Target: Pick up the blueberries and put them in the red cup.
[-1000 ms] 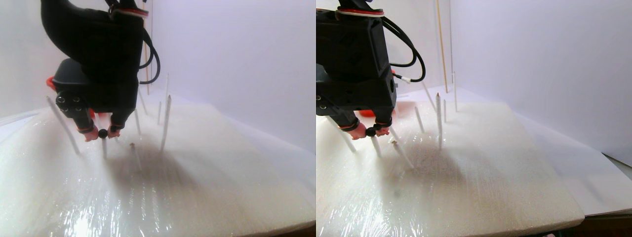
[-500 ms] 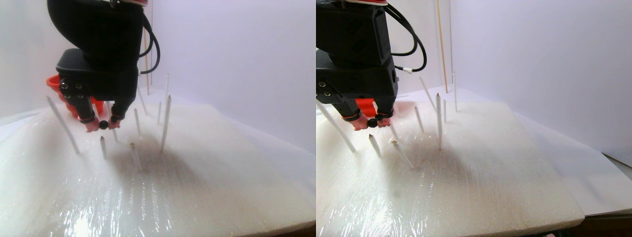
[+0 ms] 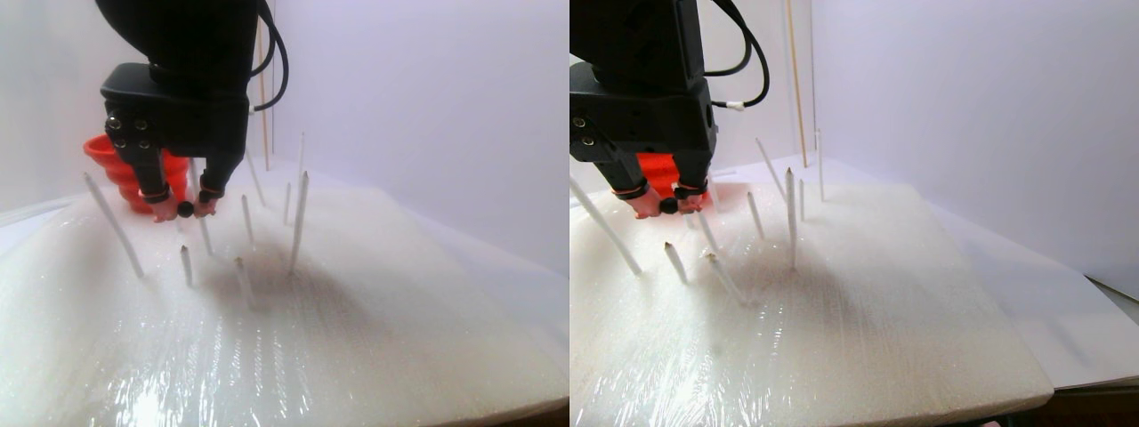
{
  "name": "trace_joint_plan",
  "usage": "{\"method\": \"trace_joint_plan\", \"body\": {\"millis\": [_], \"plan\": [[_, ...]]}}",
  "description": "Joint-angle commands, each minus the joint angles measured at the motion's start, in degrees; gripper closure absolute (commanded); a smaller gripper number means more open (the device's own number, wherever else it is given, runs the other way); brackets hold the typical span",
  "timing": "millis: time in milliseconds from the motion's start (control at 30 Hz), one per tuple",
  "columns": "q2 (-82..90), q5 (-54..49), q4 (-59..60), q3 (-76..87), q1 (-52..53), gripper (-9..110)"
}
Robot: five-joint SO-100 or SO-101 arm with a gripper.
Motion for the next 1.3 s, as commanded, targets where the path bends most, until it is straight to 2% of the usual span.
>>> {"method": "trace_joint_plan", "body": {"millis": [0,567,1267], "plan": [[5.8,0.35,1.58,1.32,-1.05,92],[18.37,1.49,12.57,0.88,-1.93,92],[23.29,2.81,16.17,-3.96,-4.39,92]]}}
